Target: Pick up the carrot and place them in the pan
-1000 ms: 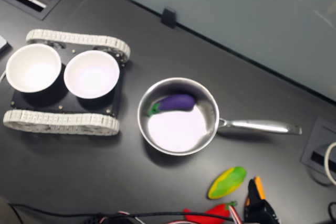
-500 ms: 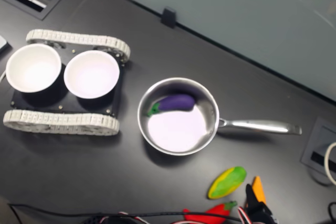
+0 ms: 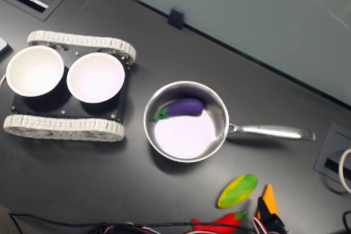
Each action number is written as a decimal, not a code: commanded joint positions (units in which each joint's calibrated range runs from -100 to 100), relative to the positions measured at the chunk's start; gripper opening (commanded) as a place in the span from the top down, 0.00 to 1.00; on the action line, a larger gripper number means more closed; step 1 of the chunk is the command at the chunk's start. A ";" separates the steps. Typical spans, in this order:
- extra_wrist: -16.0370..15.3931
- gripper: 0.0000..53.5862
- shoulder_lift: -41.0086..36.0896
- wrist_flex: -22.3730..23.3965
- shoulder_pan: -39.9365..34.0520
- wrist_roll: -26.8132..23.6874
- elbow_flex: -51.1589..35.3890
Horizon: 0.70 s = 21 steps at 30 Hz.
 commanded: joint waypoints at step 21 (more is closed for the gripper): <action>4.10 0.38 2.32 -7.21 -2.63 -0.20 0.99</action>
